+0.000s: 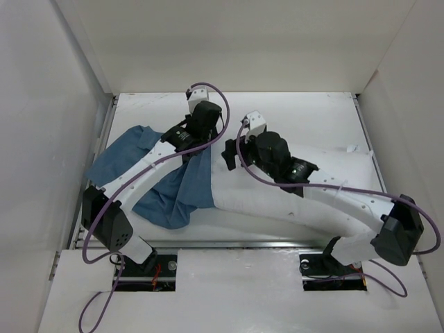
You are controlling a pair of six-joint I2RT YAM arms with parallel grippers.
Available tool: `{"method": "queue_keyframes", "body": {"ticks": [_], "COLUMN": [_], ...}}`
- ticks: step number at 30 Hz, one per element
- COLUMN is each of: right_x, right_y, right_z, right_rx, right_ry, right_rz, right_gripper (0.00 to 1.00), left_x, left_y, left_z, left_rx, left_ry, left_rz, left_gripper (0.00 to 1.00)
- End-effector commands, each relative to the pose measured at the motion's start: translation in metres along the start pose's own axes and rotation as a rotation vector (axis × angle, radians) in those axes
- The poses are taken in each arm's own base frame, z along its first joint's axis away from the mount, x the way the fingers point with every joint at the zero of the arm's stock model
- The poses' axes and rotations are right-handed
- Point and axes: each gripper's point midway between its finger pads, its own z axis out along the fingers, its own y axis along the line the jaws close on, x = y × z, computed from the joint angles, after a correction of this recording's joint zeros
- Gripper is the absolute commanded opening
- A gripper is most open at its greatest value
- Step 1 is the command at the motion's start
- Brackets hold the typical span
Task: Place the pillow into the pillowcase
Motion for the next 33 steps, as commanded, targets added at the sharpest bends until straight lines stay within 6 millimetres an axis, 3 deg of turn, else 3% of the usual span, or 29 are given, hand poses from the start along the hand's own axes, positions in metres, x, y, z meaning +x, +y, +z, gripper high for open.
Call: {"method": "queue_keyframes", "body": {"ticks": [1, 3, 4, 5, 7, 8, 9, 10, 11, 12, 14, 16, 18, 20, 21, 22, 24, 25, 26, 27, 28, 29, 30, 31, 32, 33], "right_x": [0.004, -0.006, -0.022, -0.011, -0.023, -0.003, 0.004, -0.007, 0.003, 0.031, 0.045, 0.073, 0.089, 0.104, 0.104, 0.108, 0.082, 0.081, 0.038, 0.022, 0.028, -0.004, -0.019, -0.022, -0.007, -0.016], "right_y": [-0.06, -0.081, -0.082, -0.085, -0.071, -0.068, -0.065, -0.057, -0.057, -0.059, -0.053, -0.053, -0.049, -0.047, -0.04, -0.035, -0.031, -0.03, -0.025, -0.022, -0.019, -0.011, -0.005, 0.003, 0.004, 0.006], "right_z": [0.008, 0.019, 0.024, 0.036, 0.05, 0.067, 0.075, 0.083, 0.091, 0.104, 0.114, 0.122, 0.125, 0.129, 0.126, 0.123, 0.116, 0.109, 0.099, 0.089, 0.076, 0.051, 0.04, 0.026, 0.016, 0.002], "right_rx": [0.182, 0.105, 0.066, 0.026, -0.086, -0.134, -0.163, -0.213, -0.231, -0.234, -0.294, -0.318, -0.332, -0.355, -0.404, -0.433, -0.471, -0.471, -0.47, -0.473, -0.487, -0.51, -0.535, -0.584, -0.596, -0.598], "right_ry": [0.071, 0.083, 0.062, 0.11, 0.105, 0.164, 0.187, 0.18, 0.219, 0.3, 0.335, 0.403, 0.446, 0.482, 0.48, 0.49, 0.414, 0.397, 0.267, 0.209, 0.196, 0.102, 0.028, 0.0, 0.016, -0.018], "right_rz": [0.003, 0.066, 0.079, 0.041, -0.009, -0.042, -0.064, -0.081, -0.092, -0.075, -0.074, -0.075, -0.066, -0.051, -0.048, -0.037, -0.046, -0.042, -0.078, -0.097, -0.092, -0.122, -0.147, -0.158, -0.14, -0.153], "right_gripper": [1.0, 1.0, 1.0, 1.0, 1.0, 1.0, 1.0, 1.0, 1.0, 1.0, 1.0, 1.0, 0.96, 0.82, 0.47, 0.32, 0.0, 0.0, 0.0, 0.0, 0.0, 0.0, 0.0, 0.0, 0.0, 0.0], "left_x": [-0.03, -0.031, -0.031, -0.031, -0.029, -0.029, -0.029, -0.029, -0.03, -0.028, -0.03, -0.027, -0.027, -0.022, -0.022, -0.022, -0.025, -0.025, -0.025, -0.025, -0.025, -0.024, -0.029, -0.033, -0.036, -0.036], "left_y": [0.0, 0.002, 0.002, 0.002, -0.001, -0.001, -0.002, -0.002, -0.004, -0.003, -0.001, -0.002, -0.002, -0.001, -0.001, -0.001, 0.001, 0.001, 0.001, 0.001, 0.001, 0.004, 0.001, -0.001, -0.004, -0.004], "left_z": [-0.014, -0.014, -0.014, -0.014, -0.011, -0.011, -0.008, -0.008, -0.006, -0.004, -0.004, -0.001, -0.001, 0.002, 0.002, 0.002, 0.005, 0.005, 0.005, 0.005, 0.005, 0.01, 0.009, 0.008, 0.006, 0.006], "left_rx": [0.002, -0.006, -0.006, -0.006, 0.002, 0.001, 0.001, 0.001, 0.0, -0.014, -0.024, -0.029, -0.029, -0.038, -0.038, -0.038, -0.045, -0.045, -0.045, -0.045, -0.045, -0.058, -0.054, -0.048, -0.036, -0.036], "left_ry": [-0.096, -0.101, -0.101, -0.101, -0.096, -0.096, -0.094, -0.094, -0.093, -0.089, -0.096, -0.089, -0.089, -0.076, -0.076, -0.076, -0.08, -0.08, -0.08, -0.08, -0.08, -0.074, -0.079, -0.087, -0.089, -0.089], "left_rz": [-0.06, -0.061, -0.061, -0.061, -0.06, -0.051, -0.05, -0.05, -0.05, -0.052, -0.052, -0.048, -0.057, -0.048, -0.048, -0.048, -0.053, -0.053, -0.053, -0.053, -0.053, -0.052, -0.056, -0.07, -0.075, -0.075], "left_gripper": [0.0, 0.0, 0.0, 0.0, 0.0, 0.0, 0.0, 0.0, 0.0, 0.0, 0.0, 0.0, 0.0, 0.0, 0.0, 0.0, 0.0, 0.0, 0.0, 0.0, 0.0, 0.0, 0.0, 0.0, 0.0, 0.0]}}
